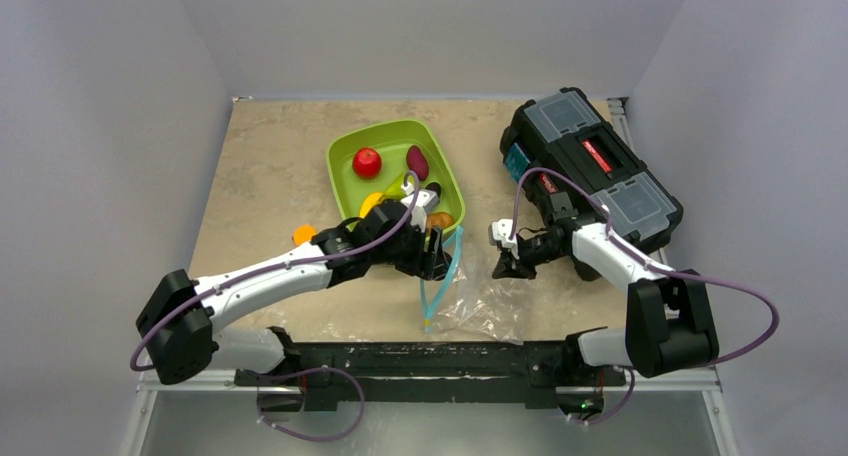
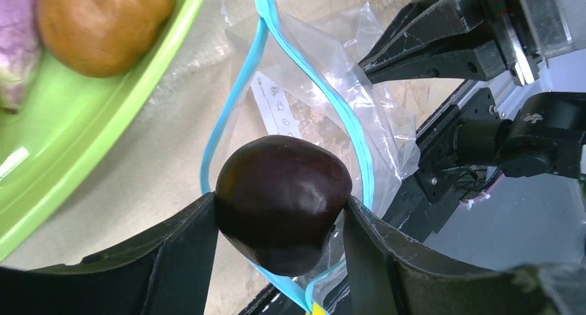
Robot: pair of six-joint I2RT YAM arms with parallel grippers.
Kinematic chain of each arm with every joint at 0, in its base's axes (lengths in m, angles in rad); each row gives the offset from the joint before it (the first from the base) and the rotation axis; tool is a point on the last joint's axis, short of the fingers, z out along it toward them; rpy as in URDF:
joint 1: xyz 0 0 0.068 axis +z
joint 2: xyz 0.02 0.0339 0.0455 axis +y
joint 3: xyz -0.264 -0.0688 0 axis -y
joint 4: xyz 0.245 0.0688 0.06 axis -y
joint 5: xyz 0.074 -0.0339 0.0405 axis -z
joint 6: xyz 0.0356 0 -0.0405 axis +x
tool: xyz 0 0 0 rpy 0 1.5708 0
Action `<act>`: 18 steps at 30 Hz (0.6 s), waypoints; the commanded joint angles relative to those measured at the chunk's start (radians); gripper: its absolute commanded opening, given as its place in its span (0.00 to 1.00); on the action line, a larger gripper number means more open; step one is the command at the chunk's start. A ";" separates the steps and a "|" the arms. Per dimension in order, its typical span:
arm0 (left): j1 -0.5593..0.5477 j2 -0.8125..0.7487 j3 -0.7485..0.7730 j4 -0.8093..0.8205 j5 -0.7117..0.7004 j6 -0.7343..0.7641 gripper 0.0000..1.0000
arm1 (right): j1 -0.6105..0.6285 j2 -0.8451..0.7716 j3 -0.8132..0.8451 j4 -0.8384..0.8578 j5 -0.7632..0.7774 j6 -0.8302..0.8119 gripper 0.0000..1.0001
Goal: Open the zip-top bag and remove the fake food
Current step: Pick up the fake fruit from the zipper food storage bag.
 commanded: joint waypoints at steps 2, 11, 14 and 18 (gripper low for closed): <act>0.072 -0.085 0.003 -0.041 0.040 0.051 0.10 | -0.009 -0.027 -0.002 -0.020 -0.048 -0.025 0.00; 0.182 -0.134 0.014 -0.071 0.093 0.081 0.10 | -0.017 -0.029 -0.002 -0.023 -0.051 -0.031 0.00; 0.223 -0.130 0.029 -0.080 0.115 0.096 0.10 | -0.018 -0.029 -0.002 -0.025 -0.054 -0.033 0.00; 0.285 -0.111 0.052 -0.095 0.140 0.123 0.09 | -0.021 -0.029 -0.001 -0.027 -0.055 -0.037 0.00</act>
